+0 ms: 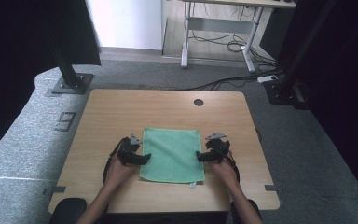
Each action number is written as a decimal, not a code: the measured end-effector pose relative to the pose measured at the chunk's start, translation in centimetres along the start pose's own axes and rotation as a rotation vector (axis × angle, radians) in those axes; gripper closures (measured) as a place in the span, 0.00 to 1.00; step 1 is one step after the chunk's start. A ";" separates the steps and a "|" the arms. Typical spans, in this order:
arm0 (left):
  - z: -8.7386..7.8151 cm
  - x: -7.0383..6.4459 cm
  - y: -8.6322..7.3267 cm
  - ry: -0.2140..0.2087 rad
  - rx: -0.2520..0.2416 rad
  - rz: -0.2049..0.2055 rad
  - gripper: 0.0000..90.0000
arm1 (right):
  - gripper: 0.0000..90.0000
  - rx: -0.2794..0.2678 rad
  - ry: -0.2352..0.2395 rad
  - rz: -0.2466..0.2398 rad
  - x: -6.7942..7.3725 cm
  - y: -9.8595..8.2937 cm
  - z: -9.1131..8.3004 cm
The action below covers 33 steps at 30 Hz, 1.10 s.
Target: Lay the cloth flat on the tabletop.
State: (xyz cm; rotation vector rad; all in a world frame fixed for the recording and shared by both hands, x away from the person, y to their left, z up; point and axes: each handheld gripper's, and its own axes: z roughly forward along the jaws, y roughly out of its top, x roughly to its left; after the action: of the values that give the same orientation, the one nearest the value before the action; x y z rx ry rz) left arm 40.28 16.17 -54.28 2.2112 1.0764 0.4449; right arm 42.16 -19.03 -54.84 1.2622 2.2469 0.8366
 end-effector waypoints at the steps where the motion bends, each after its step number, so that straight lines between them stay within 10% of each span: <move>1: 0.0 0.0 0.1 0.014 0.002 0.010 0.20 | 0.00 -0.003 -0.002 -0.001 -0.1 0.0 0.1; 19: 1.4 2.8 1.1 0.006 -0.018 -0.040 0.18 | 0.00 -0.023 -0.010 0.053 -1.7 1.9 2.5; 33: -3.7 1.7 0.5 -0.063 -0.074 0.010 0.15 | 0.01 -0.050 0.067 0.024 -1.4 0.3 -1.5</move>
State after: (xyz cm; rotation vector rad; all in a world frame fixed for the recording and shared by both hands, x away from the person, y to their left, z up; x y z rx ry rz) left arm 39.59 18.67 -51.19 2.1524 1.0005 0.4101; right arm 42.08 -20.55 -53.47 1.2577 2.2524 0.9506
